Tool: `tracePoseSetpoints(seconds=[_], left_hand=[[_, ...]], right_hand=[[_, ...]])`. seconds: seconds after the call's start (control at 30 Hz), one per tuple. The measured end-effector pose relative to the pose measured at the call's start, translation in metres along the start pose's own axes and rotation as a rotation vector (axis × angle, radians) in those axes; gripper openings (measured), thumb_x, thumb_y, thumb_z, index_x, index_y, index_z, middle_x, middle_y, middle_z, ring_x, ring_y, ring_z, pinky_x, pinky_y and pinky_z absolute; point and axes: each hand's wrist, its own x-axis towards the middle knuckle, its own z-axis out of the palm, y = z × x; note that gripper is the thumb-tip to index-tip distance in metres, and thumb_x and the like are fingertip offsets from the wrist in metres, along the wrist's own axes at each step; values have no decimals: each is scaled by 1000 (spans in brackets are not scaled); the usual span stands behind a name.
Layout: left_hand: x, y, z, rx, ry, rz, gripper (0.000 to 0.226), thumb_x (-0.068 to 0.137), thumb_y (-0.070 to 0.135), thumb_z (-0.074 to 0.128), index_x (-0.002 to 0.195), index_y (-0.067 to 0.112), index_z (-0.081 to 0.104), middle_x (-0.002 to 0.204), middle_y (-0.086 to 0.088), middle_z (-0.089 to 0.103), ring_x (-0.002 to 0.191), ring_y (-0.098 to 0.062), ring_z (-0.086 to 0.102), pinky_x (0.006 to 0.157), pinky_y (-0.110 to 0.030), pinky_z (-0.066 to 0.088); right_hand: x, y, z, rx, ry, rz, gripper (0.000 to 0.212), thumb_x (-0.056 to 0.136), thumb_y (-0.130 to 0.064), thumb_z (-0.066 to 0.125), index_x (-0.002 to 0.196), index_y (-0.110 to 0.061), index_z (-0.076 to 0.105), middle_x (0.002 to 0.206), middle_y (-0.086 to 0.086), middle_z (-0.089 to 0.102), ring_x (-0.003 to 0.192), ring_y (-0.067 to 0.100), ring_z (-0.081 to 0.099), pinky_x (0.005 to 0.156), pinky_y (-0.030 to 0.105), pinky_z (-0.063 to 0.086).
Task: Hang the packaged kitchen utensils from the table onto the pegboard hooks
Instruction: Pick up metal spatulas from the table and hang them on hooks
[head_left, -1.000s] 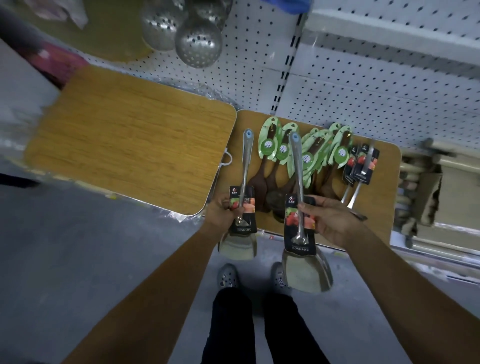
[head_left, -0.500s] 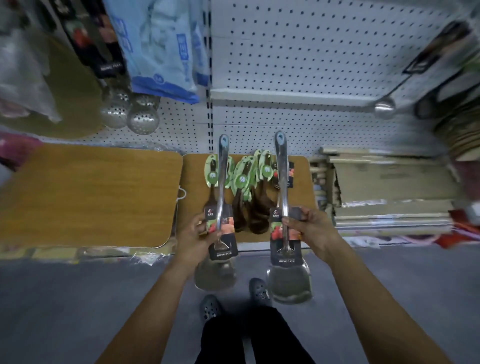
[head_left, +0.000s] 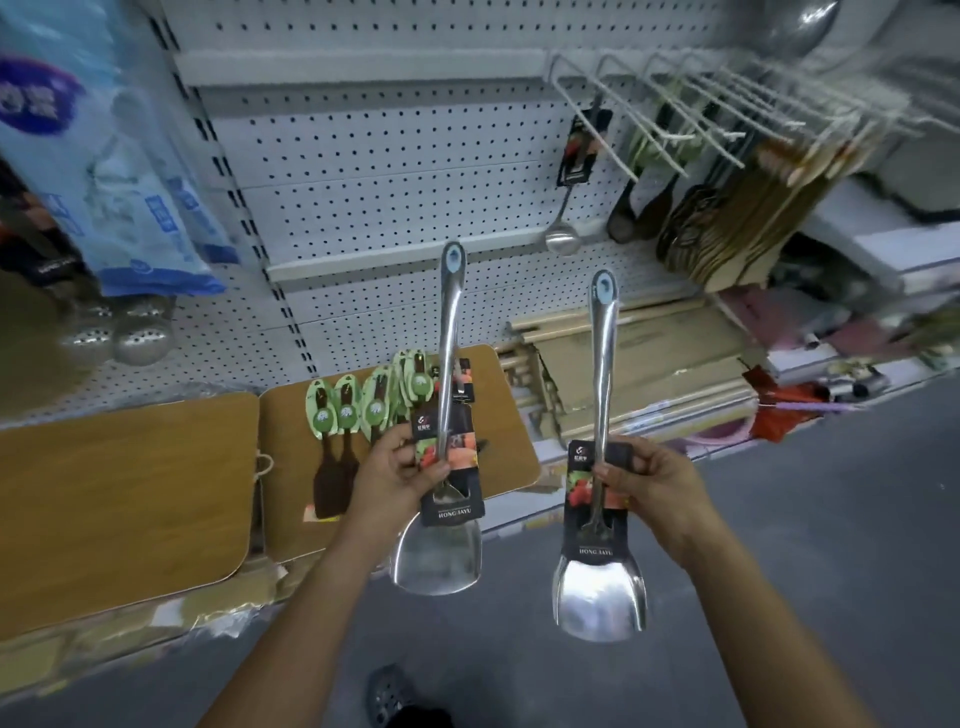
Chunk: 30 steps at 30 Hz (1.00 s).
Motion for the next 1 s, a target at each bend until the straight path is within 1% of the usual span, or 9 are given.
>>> tracePoseSetpoints(seconds=[0.07, 0.17, 0.23, 0.4, 0.57, 0.7, 0.83, 0.9, 1.0], left_hand=[[-7, 8, 33, 7, -22, 22, 43, 80, -9, 71, 109, 20, 58, 90, 4, 77, 81, -12, 74, 63, -22, 59], [-20, 13, 82, 35, -54, 28, 43, 80, -9, 71, 114, 12, 57, 97, -5, 77, 88, -23, 74, 73, -37, 62], [-26, 12, 113, 58, -71, 43, 46, 79, -10, 71, 118, 9, 56, 99, -9, 76, 91, -28, 73, 81, -48, 59], [-41, 9, 179, 76, -110, 59, 50, 78, -6, 74, 121, 10, 53, 106, -13, 74, 100, -33, 70, 90, -59, 53], [-43, 12, 224, 95, -131, 34, 46, 77, -6, 73, 112, 19, 56, 102, -10, 75, 97, -30, 72, 87, -59, 54], [-25, 12, 244, 104, -134, 28, 49, 76, -10, 73, 114, 16, 55, 102, -13, 75, 96, -30, 72, 88, -57, 55], [6, 12, 261, 97, -128, 6, 50, 76, -7, 75, 116, 16, 56, 103, -9, 75, 96, -27, 72, 84, -53, 57], [23, 12, 270, 97, -115, -4, 49, 76, -4, 76, 116, 17, 56, 102, -6, 75, 95, -25, 73, 83, -49, 58], [44, 13, 284, 89, -104, -28, 49, 72, 5, 79, 113, 20, 56, 102, -3, 75, 93, -20, 73, 82, -48, 59]], right_hand=[[-12, -6, -29, 8, 18, -33, 24, 80, 10, 70, 102, 0, 72, 96, 21, 75, 84, 34, 71, 79, 48, 59], [-28, -12, -75, 27, 59, -75, 21, 80, 9, 71, 98, -2, 72, 95, 21, 75, 82, 34, 71, 79, 49, 59], [-36, -14, -106, 39, 83, -97, 22, 80, 7, 73, 100, -2, 72, 96, 20, 75, 85, 35, 72, 80, 50, 59], [-51, -17, -172, 63, 113, -126, 22, 80, 5, 74, 99, -6, 73, 93, 15, 77, 82, 30, 73, 77, 43, 58], [-48, -18, -213, 63, 131, -140, 22, 80, 5, 75, 98, -6, 73, 93, 15, 77, 83, 30, 73, 81, 44, 59], [-31, -22, -229, 73, 122, -126, 23, 81, 6, 74, 102, -2, 71, 96, 20, 75, 82, 31, 73, 79, 47, 61], [1, -30, -240, 48, 113, -125, 21, 82, 6, 73, 101, -4, 72, 94, 18, 76, 82, 33, 73, 79, 47, 60], [19, -36, -246, 43, 110, -116, 21, 83, 7, 72, 100, -5, 72, 93, 16, 77, 82, 31, 73, 77, 44, 61], [43, -49, -256, 24, 91, -109, 20, 83, 7, 72, 100, -3, 71, 88, 13, 77, 77, 27, 73, 68, 35, 60]])
